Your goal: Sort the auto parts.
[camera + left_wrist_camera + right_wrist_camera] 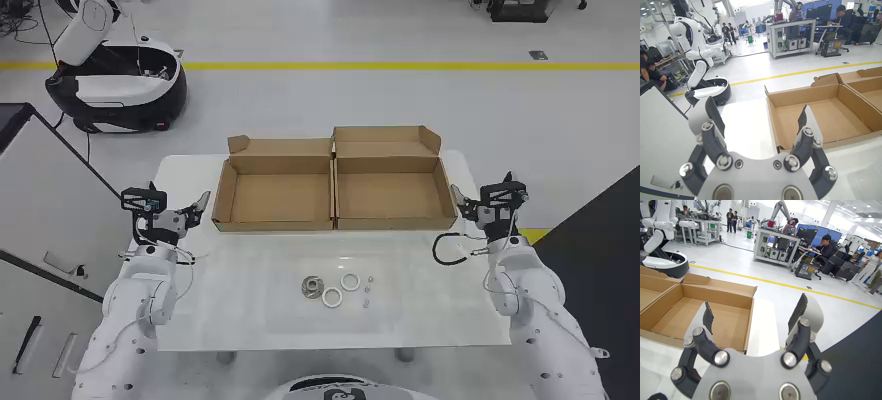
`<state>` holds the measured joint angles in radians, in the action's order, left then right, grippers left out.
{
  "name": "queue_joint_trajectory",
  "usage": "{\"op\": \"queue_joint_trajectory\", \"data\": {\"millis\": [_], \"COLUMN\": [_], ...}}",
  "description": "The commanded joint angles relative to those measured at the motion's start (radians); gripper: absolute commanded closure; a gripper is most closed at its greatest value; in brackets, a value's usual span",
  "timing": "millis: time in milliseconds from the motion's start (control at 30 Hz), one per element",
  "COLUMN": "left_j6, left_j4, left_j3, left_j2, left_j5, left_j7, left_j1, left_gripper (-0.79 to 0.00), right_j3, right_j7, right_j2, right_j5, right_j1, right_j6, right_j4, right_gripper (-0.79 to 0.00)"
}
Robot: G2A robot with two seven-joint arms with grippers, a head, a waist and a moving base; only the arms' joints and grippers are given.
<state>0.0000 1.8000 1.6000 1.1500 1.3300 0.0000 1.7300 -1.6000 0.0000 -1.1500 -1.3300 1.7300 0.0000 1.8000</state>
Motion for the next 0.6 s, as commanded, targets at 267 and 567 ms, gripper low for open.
{"op": "queue_joint_trajectory", "data": {"millis": [267,567], "left_j6": [0.0,0.0], "left_j4": [0.0,0.0], "left_j3": [0.0,0.0], "left_j2": [0.0,0.0], "left_j5": [0.0,0.0], "left_j7": [0.0,0.0], "left_j1": [0.0,0.0], "left_gripper": [-0.785,-0.785], "right_j3": [0.003,-0.047], "right_j7": [-0.006,0.107], "right_j2": [0.0,0.019], "right_j5": [-0.004,-0.058], "right_j1": [-0.002,0.025], "right_j6": [-0.014,-0.277], "right_j4": [0.015,0.212], "right_gripper": [-0.785,-0.785]}}
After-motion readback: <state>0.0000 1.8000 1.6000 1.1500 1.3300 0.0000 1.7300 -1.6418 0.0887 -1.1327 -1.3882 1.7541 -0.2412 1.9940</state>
